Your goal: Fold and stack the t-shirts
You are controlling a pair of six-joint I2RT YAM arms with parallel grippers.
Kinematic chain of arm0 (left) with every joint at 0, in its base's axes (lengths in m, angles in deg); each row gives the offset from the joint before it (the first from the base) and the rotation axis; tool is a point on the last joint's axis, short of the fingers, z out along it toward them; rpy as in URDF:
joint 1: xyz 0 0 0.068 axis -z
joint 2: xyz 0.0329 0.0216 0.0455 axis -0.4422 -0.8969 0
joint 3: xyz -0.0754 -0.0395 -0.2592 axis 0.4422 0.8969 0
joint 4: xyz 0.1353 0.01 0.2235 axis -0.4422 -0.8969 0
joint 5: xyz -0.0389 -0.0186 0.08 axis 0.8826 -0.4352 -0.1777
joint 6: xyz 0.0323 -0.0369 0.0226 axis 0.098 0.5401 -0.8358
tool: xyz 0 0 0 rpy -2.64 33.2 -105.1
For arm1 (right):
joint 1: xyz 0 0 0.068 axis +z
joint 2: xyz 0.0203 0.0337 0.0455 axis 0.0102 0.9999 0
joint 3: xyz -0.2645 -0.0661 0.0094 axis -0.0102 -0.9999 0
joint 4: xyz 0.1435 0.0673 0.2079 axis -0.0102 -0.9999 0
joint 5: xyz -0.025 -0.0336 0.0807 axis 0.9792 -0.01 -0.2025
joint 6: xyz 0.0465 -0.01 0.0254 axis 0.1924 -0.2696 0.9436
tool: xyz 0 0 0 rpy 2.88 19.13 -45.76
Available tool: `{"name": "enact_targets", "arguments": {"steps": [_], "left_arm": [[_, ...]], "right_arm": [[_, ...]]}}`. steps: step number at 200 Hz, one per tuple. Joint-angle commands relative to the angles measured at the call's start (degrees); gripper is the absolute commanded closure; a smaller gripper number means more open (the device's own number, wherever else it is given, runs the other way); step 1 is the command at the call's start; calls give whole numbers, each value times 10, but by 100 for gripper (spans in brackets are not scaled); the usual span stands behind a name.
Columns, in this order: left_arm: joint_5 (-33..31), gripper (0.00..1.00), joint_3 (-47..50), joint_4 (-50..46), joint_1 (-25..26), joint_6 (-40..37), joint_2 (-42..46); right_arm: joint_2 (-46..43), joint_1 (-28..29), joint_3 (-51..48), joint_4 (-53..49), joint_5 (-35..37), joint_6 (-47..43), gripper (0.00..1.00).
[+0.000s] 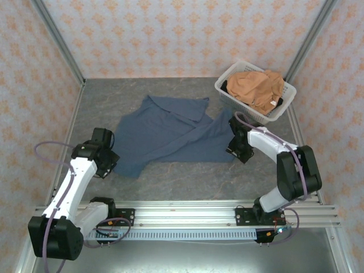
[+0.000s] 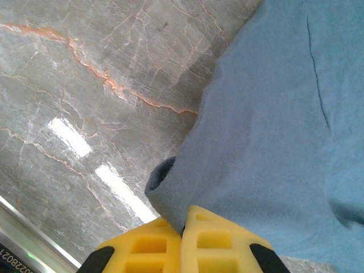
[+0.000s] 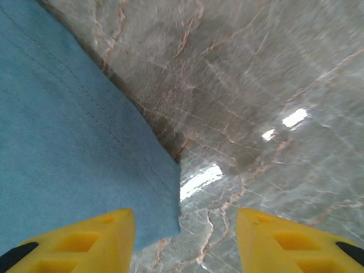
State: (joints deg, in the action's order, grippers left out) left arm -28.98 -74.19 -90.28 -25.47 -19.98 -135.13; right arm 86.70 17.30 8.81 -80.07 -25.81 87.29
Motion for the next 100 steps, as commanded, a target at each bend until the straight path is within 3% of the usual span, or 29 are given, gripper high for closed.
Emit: {"name": "enact_targets", "arguments": {"steps": [1,45,79,86,100], "left_arm": [[-21,100,2,-23,4,29,-13],[-10,100,6,0,4,24,-4],[6,100,2,24,4,18,-3],[9,100,-2,29,5,18,-1],[16,100,-11,46,5,13,6]], "right_arm": [[22,1,0,39,-21,24,50],[78,1,-18,91,-42,39,51],[63,4,-17,120,-37,51,95],[41,8,-7,110,-24,47,100],[-7,16,24,81,7,32,100]]}}
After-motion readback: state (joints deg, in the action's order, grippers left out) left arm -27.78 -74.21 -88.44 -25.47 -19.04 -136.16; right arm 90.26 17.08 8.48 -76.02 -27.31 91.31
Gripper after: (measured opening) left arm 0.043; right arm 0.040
